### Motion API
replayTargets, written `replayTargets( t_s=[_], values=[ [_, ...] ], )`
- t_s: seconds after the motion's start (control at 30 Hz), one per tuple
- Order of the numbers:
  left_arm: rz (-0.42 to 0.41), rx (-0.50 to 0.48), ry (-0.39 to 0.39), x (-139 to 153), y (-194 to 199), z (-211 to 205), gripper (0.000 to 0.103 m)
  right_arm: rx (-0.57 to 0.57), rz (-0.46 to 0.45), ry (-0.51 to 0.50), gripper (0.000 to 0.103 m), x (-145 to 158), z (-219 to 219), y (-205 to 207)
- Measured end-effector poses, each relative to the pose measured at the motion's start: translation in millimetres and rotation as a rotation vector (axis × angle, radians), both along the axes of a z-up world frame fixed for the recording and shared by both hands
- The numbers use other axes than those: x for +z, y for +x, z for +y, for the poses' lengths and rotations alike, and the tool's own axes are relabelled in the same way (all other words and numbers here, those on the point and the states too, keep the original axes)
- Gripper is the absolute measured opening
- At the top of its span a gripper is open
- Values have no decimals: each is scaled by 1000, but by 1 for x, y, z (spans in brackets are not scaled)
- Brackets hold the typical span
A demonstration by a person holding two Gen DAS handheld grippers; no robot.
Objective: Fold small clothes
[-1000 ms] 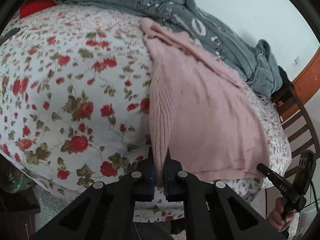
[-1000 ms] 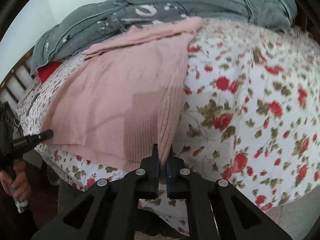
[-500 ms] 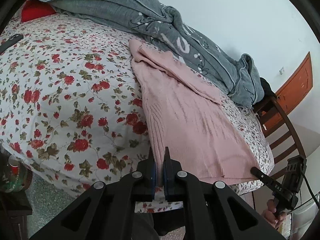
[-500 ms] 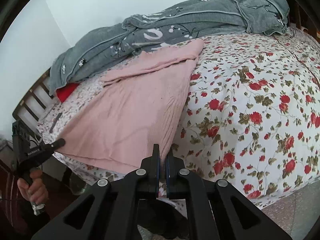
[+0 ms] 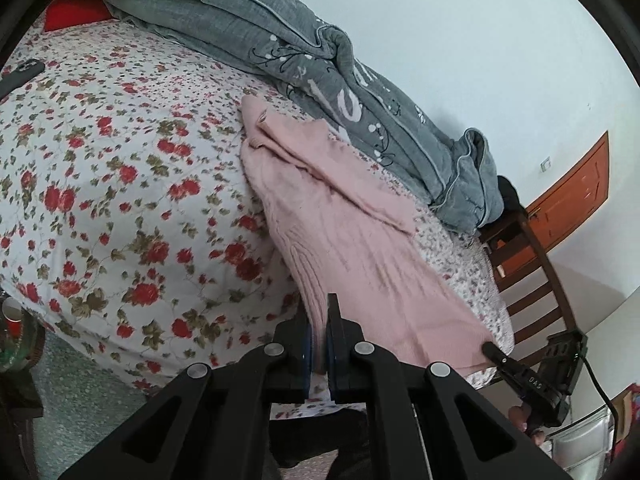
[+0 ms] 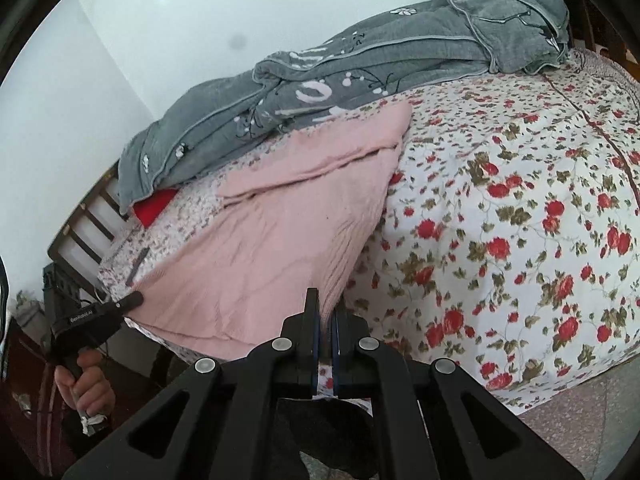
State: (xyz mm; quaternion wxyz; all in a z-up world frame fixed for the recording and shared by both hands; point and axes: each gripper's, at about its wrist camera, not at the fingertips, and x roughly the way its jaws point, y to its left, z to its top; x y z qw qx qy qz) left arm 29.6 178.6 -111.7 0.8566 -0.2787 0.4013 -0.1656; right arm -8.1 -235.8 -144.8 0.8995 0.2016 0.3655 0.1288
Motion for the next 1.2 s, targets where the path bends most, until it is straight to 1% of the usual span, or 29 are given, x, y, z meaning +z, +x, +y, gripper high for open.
replayTargets(
  t_s=[0.13, 0.3, 0.4, 0.47, 0.53, 0.6, 0.73, 0.9, 1.07, 1.2],
  values=[
    [-17, 3, -15, 17, 15, 2, 6, 0, -20, 14, 4, 19, -4, 15],
    [-25, 10, -50, 37, 50, 3, 7, -2, -47, 34, 4, 45, -7, 47],
    [-22, 22, -73, 45, 75, 6, 7, -5, -44, 52, 5, 57, -9, 77],
    [-10, 42, -82, 50, 98, 7, 7, -15, -38, 66, 5, 61, -11, 94],
    [2, 58, -66, 52, 119, 7, 7, -25, -30, 89, 5, 64, -14, 117],
    [5, 69, -36, 52, 141, 5, 7, -36, -21, 105, 5, 65, -17, 138],
    [31, 78, -30, 48, 181, 3, 7, -52, 1, 117, 5, 63, -21, 184],
    [46, 89, 5, 42, 223, -6, 7, -66, 10, 89, 5, 58, -18, 226],
    [57, 100, -4, 30, 266, -11, 7, -73, 29, 107, 5, 44, -22, 268],
    [65, 99, 10, 18, 303, -15, 7, -88, 49, 119, 5, 25, -29, 306]
  ],
)
